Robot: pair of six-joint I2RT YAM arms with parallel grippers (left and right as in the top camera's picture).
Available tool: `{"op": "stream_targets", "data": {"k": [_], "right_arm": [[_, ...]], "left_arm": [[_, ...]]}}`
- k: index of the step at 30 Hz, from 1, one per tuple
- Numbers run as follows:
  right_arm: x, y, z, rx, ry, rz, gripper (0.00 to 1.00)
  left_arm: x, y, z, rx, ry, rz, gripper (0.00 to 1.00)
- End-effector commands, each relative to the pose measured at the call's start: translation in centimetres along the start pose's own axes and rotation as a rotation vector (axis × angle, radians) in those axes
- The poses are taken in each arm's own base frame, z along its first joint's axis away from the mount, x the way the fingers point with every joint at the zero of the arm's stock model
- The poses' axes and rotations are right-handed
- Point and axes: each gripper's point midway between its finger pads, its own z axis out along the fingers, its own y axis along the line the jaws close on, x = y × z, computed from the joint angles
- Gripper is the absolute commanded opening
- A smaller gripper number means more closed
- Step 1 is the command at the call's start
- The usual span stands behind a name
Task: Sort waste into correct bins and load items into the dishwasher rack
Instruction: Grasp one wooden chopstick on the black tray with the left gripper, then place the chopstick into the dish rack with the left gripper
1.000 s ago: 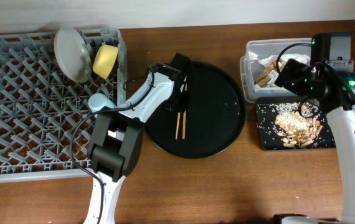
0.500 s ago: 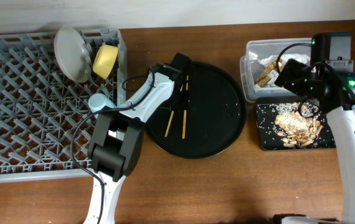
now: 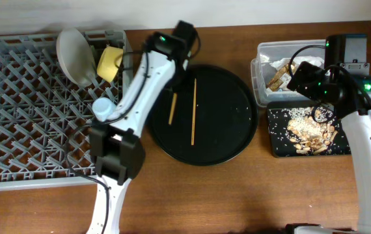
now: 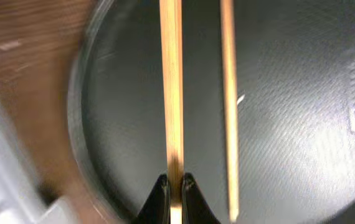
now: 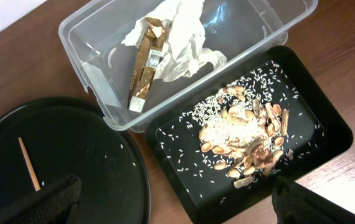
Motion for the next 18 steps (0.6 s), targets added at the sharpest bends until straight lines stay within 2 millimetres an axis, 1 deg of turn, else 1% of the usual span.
{"op": "stream_targets", "data": {"k": [1,3,4,6,7,9,11,14,15,16,18], "right_arm": [[-0.4,-0.3,-0.1,0.017,-0.013,0.016,0.99],[-0.4,-0.3,-0.1,0.017,-0.013,0.016,0.99],[-0.4,-0.3,-0.1,0.017,-0.013,0.016,0.99],[-0.4,-0.3,-0.1,0.017,-0.013,0.016,0.98],[-0.4,-0.3,-0.1,0.017,-0.013,0.016,0.98],[-0.4,-0.3,-0.1,0.017,-0.013,0.016,0.98],[-0.4,-0.3,-0.1,0.017,-0.013,0.016,0.98],[-0.4,-0.3,-0.1,0.017,-0.013,0.016,0.99],[-0.4,-0.3,-0.1,0.017,-0.013,0.016,0.98],[-0.4,-0.3,-0.1,0.017,-0.013,0.016,0.98],[-0.4,-0.3,-0.1,0.017,-0.013,0.016,0.98]], "left_arm": [[-0.5,4.9,-3.8,-0.109,-0.029,-0.042,0.01],[0.5,6.7,-5.1,-0.126,0.005,-0.073,0.01],[0.5,7.8,-5.5,-0.136,0.008,-0.077,0.01],[0.5,9.1,-6.4,-0.120,-0.009,-0.091,0.01],[0.5,9.6,-6.8,-0.112,-0.016,-0.104,0.01],[0.6,10.6,-8.5,-0.078,-0.045,-0.109,0.01],[1.2,11.5,-9.8,-0.082,-0.060,-0.103,0.01],[3.6,14.6,-11.7,-0.151,-0.048,-0.144,0.01],[5.4,17.0,-12.5,-0.199,-0.029,-0.188,0.01],[6.8,19.1,-12.8,-0.213,-0.010,-0.238,0.01],[8.5,21.7,-13.0,-0.222,0.008,-0.323,0.01]]}}
